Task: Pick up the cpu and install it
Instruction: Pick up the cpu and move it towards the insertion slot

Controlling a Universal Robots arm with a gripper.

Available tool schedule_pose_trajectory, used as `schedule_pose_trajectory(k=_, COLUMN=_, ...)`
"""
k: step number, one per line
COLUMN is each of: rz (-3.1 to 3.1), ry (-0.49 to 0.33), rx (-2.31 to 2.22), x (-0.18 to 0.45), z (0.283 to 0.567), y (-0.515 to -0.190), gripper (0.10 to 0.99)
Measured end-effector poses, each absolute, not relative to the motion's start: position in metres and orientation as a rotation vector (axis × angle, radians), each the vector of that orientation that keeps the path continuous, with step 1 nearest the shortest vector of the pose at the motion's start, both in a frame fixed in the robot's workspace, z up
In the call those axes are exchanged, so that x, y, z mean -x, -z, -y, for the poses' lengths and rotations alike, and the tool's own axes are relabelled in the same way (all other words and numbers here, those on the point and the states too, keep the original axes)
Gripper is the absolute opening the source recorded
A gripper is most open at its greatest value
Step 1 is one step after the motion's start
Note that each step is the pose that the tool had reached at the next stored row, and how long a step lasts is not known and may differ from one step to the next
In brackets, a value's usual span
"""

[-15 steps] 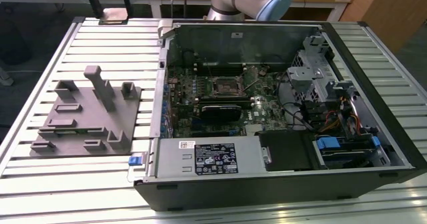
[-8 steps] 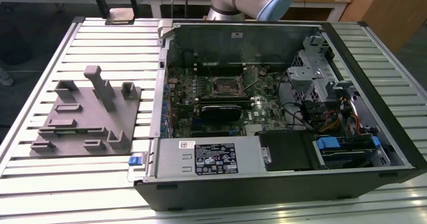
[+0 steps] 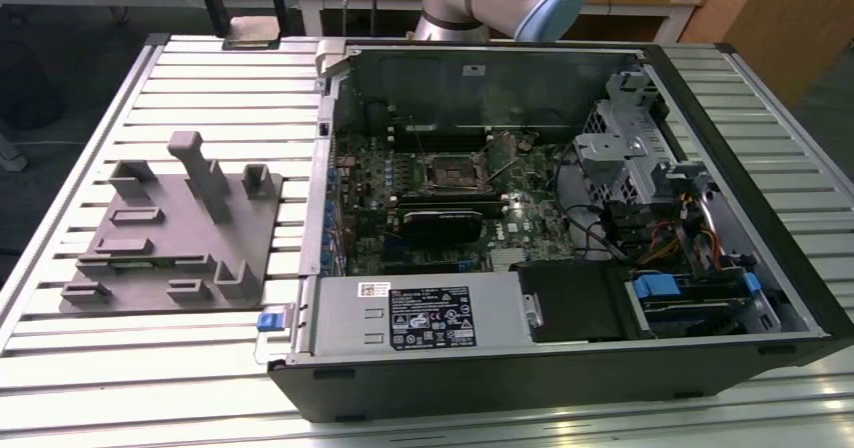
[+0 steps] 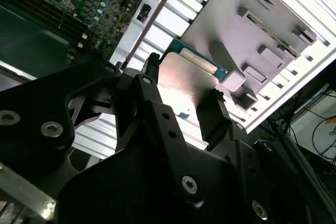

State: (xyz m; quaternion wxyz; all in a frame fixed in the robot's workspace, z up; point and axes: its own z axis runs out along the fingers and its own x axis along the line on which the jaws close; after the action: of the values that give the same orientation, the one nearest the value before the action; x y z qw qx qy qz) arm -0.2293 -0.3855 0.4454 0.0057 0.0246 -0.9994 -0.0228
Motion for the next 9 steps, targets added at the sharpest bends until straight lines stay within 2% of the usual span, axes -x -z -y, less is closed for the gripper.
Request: schedule_pose_trajectory(k=9, rz=3.129, ry=0.071, rx=-0.077, x=0.218, z=0.385, y=-0.445, gripper=0.541)
